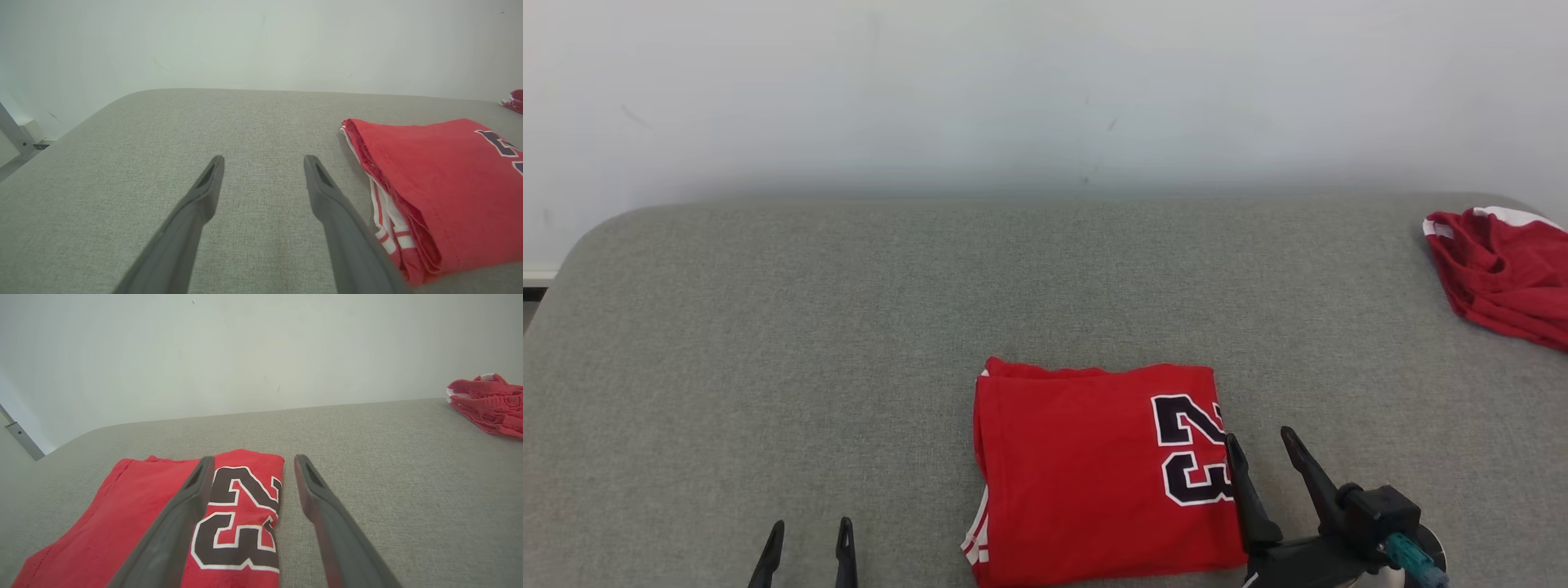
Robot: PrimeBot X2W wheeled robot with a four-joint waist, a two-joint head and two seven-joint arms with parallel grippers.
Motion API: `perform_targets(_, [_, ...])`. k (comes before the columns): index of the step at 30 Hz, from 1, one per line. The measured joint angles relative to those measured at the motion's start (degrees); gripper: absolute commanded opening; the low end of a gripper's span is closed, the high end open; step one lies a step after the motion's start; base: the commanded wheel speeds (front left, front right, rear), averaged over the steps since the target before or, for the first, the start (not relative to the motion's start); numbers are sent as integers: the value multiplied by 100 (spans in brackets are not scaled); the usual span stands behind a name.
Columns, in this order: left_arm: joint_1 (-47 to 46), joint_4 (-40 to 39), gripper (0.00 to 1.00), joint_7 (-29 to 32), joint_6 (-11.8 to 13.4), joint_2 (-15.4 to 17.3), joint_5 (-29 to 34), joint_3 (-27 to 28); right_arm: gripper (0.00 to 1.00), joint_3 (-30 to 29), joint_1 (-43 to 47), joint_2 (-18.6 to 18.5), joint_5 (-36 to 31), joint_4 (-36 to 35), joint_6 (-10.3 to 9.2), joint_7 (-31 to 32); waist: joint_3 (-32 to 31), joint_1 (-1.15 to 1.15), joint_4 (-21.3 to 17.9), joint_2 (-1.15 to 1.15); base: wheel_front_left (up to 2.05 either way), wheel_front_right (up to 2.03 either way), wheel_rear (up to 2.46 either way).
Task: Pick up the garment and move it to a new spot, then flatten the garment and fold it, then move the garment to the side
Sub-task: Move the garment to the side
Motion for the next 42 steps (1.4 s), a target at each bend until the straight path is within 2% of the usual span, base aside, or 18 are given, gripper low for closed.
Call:
perform_targets(12, [-92,68,100,0,-26,0,-49,-109,100,44,-1450,-168,-49,2760,0,1,152,0,383,0,0,0,0])
perform_targets(22, [-168,92,100,0,-62,0,-65,-99,100,222,-2197,-114,121,4203,0,54,258,0,521,0,0,0,0])
perform_targets(23, [-170,98,100,0,-66,0,-63,-89,48,264,-2247,-96,190,4285,0,66,257,0,523,0,0,0,0])
perform_targets(25, [-177,107,100,1,-66,0,-62,-78,0,370,-2326,-75,319,4380,0,69,251,0,525,0,0,0,0])
perform_targets(33, [-179,66,100,0,-18,0,-130,-64,0,832,-2610,-138,695,4336,0,45,276,1,441,0,0,0,0])
perform_targets(42, [-494,-187,100,0,-47,-1,-190,-92,0,1478,-4021,-776,851,4036,0,158,767,0,154,0,0,0,0])
